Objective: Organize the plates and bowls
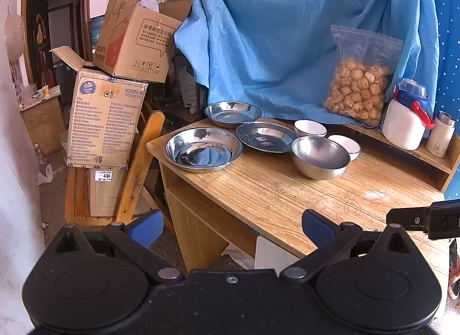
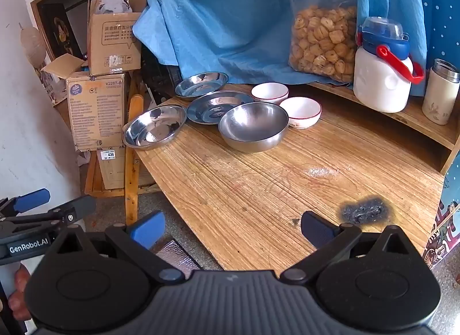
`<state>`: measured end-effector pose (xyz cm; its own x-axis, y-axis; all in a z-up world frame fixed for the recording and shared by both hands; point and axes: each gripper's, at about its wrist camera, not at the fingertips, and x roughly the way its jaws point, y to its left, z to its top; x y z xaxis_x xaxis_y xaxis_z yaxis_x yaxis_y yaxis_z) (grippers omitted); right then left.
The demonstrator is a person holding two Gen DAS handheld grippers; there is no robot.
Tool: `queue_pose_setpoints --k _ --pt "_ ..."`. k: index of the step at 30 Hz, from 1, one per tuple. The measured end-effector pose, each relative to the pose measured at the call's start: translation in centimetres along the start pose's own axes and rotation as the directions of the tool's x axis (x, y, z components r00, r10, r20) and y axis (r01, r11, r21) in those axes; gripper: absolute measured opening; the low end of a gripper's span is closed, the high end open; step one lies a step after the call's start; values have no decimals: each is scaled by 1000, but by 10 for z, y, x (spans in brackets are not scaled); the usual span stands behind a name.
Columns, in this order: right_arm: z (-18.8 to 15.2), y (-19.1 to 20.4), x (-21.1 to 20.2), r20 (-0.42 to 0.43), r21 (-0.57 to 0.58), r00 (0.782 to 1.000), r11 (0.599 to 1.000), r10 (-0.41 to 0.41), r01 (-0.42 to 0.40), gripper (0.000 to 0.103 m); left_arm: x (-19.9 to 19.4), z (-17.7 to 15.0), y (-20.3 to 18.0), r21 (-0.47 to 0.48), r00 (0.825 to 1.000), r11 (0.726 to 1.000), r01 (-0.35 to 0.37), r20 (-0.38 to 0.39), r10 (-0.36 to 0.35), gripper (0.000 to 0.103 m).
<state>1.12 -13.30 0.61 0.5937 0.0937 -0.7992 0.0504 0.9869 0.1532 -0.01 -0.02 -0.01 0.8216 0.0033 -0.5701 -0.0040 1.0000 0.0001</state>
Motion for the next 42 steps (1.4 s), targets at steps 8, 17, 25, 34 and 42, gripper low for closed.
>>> queue_pose_setpoints --k 8,17,25,34,42 --pt "0 2 -1 0 -4 1000 1000 2 -2 103 -2 0 1 -3 1000 1000 9 2 -9 102" --pt "1 -5 2 -7 2 1000 1000 4 -4 103 3 -2 0 1 1000 1000 12 -4 -12 102" --pt "1 -4 4 -16 7 1000 1000 3 -3 103 6 -2 -1 4 1000 1000 11 -12 -11 102" --pt "2 -2 7 -26 11 1000 1000 1 -1 103 8 -3 -1 8 1000 1000 12 -18 -12 102" --pt "2 -3 8 -26 14 1000 1000 -1 2 103 10 -2 -2 8 1000 1000 11 -23 -11 102"
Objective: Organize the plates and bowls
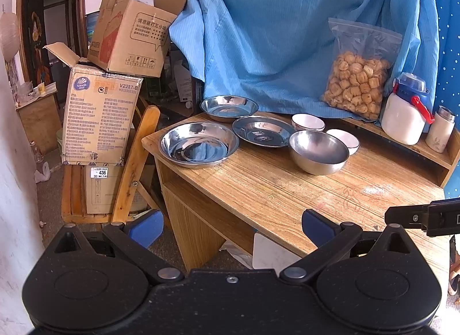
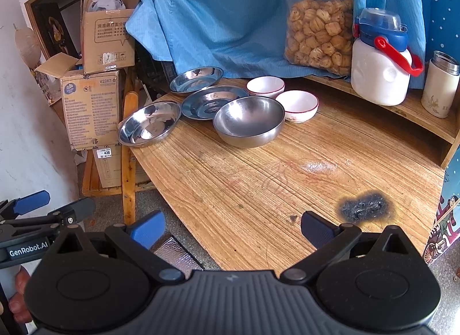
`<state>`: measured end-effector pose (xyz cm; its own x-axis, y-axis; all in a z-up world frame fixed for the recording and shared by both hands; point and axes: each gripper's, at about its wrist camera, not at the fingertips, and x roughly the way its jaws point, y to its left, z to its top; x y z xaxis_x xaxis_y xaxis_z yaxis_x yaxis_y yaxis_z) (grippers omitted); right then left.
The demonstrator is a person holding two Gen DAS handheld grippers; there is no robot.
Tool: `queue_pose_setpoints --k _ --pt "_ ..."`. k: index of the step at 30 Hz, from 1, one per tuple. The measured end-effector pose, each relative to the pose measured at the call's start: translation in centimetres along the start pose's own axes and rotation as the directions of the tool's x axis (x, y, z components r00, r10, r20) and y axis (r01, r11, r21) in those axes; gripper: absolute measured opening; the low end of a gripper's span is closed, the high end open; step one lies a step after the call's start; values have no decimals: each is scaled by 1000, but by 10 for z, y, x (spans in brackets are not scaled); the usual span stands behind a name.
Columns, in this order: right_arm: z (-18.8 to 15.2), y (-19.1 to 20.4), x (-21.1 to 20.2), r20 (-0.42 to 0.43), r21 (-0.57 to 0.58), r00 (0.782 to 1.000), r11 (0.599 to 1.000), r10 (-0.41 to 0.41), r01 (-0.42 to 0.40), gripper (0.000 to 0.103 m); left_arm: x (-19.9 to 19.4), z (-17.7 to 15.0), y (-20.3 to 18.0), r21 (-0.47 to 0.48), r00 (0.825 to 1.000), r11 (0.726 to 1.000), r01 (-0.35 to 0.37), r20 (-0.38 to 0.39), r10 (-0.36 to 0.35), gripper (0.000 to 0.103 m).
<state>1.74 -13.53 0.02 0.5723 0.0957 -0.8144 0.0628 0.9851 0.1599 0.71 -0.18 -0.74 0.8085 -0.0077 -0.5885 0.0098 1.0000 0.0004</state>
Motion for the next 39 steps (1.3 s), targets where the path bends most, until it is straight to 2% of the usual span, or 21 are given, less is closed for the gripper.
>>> queue_pose_setpoints --k 39 --pt "0 1 -1 -3 5 1000 1000 -9 9 103 1 0 3 -21 1000 1000 -21 -7 21 102"
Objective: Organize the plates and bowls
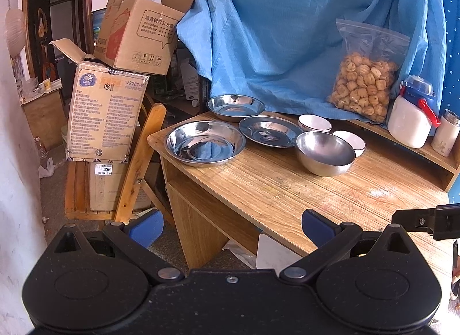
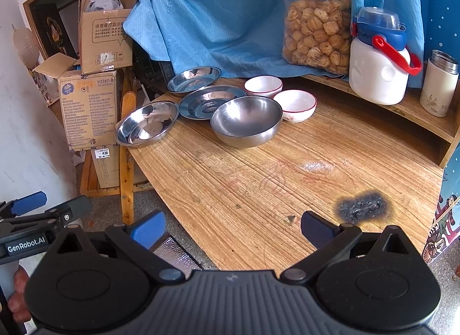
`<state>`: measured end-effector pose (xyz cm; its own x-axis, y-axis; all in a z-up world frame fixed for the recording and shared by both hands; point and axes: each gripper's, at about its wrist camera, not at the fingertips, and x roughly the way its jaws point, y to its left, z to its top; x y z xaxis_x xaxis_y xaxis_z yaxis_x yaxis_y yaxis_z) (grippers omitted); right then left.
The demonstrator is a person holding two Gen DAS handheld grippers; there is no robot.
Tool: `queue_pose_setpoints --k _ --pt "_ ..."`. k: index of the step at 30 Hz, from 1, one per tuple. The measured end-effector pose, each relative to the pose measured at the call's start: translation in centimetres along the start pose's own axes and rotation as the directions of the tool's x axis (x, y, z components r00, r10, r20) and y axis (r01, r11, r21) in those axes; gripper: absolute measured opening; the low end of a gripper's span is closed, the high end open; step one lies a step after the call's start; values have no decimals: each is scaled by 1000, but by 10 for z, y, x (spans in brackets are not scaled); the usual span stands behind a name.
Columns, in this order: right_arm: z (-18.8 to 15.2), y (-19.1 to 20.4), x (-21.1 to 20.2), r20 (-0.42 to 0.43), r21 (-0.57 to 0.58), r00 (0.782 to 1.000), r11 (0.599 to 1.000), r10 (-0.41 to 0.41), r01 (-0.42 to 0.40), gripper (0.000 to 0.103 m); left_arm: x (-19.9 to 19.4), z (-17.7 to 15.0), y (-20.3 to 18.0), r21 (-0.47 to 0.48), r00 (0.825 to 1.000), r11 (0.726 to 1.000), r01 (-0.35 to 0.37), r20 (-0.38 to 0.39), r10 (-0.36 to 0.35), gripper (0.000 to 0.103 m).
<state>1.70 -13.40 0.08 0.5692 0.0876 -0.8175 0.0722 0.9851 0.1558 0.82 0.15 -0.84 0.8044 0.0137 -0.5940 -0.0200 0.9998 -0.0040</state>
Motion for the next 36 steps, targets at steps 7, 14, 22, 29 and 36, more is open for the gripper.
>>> queue_pose_setpoints --k 7,14,22,29,36 --pt "0 0 0 -1 1 1000 1000 0 0 103 0 0 1 -7 1000 1000 -5 -5 4 102" --pt "0 0 0 -4 3 1000 1000 -4 4 103 0 1 1 -7 1000 1000 -4 -5 4 102" --pt "-3 -7 0 -15 0 1000 1000 9 -9 103 1 1 -2 -14 1000 1000 -20 -15 19 102" --pt "-5 -34 1 -41 18 999 1000 20 -19 103 6 2 -10 -101 996 993 -65 -59 60 102" --pt "-1 -67 -7 -39 3 997 998 71 -71 103 -6 9 -47 -107 991 985 -135 10 137 102"
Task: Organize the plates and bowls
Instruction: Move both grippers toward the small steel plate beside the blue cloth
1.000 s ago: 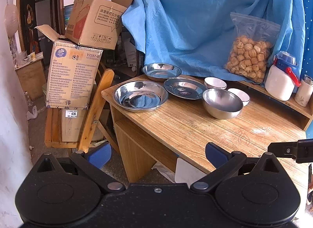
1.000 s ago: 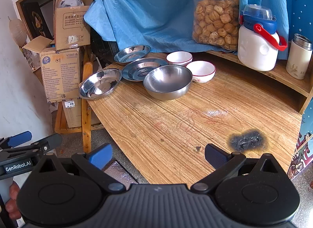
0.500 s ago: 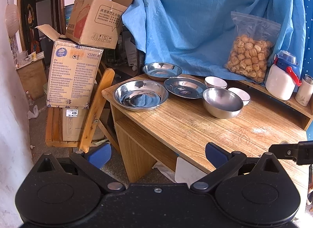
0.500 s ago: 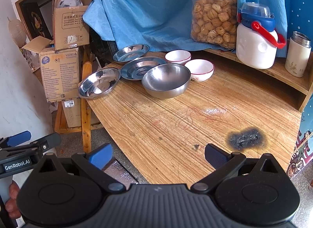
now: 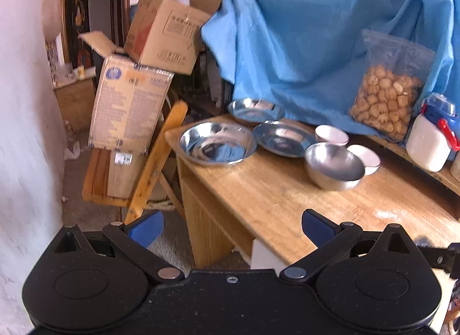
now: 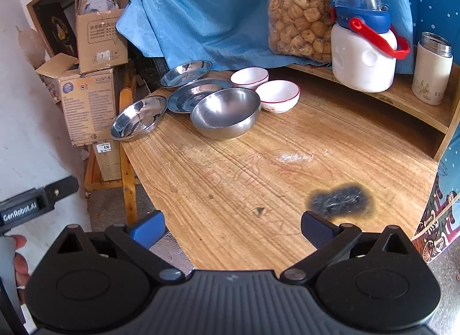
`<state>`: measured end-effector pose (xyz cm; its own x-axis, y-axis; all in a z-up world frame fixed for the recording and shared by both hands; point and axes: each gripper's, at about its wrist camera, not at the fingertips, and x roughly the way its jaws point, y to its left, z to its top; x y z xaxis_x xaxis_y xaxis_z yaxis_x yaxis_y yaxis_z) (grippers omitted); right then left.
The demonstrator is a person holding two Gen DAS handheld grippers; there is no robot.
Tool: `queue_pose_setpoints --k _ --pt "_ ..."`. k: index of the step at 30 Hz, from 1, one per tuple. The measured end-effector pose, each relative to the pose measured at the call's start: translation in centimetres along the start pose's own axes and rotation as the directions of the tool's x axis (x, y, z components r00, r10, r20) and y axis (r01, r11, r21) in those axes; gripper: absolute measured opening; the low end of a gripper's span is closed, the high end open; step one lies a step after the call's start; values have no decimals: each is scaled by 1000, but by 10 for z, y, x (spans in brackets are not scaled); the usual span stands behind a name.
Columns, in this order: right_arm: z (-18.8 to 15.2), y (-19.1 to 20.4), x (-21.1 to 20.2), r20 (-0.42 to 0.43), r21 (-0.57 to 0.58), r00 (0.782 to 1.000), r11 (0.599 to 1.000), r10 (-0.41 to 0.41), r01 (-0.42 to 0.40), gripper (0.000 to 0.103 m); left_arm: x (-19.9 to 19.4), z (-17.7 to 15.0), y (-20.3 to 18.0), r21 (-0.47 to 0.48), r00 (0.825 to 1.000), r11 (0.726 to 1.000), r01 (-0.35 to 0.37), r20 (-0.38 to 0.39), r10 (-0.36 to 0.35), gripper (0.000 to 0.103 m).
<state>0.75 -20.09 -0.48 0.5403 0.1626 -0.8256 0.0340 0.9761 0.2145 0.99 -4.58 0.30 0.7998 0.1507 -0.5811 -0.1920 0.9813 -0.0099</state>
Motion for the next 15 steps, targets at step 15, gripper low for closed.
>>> queue_pose_setpoints --k 15 --pt "2 -43 -16 91 39 995 998 41 -45 103 10 20 -53 -16 999 1000 -9 -39 8 102"
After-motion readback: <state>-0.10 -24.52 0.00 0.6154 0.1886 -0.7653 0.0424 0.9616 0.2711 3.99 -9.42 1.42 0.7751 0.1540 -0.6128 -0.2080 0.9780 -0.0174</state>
